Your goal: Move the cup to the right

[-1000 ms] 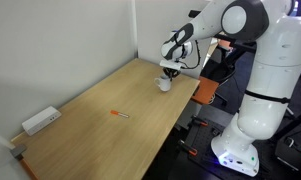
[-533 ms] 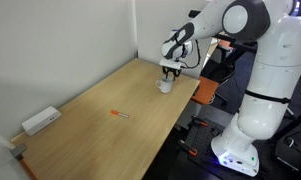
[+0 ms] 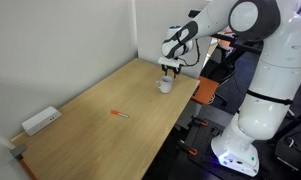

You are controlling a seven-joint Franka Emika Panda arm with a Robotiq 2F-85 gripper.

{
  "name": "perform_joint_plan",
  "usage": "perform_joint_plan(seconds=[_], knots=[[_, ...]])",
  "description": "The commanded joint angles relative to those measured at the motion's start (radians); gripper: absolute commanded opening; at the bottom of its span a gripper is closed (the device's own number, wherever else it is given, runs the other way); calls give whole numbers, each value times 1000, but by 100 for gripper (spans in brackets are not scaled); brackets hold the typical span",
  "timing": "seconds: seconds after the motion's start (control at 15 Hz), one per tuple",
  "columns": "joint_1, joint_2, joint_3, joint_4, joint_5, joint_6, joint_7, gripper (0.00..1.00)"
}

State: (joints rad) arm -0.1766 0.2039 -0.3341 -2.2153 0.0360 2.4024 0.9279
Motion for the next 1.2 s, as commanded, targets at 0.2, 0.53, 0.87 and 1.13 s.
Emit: perform_joint_plan(seconds=[0.2, 0.53, 0.87, 1.13], knots=[[54, -176, 49, -84, -207, 30, 106, 96], [60, -250, 139, -70, -292, 10, 62, 100], [71, -283, 219, -45, -278, 24, -113, 100], [75, -293, 249, -28, -267, 35, -241, 100]])
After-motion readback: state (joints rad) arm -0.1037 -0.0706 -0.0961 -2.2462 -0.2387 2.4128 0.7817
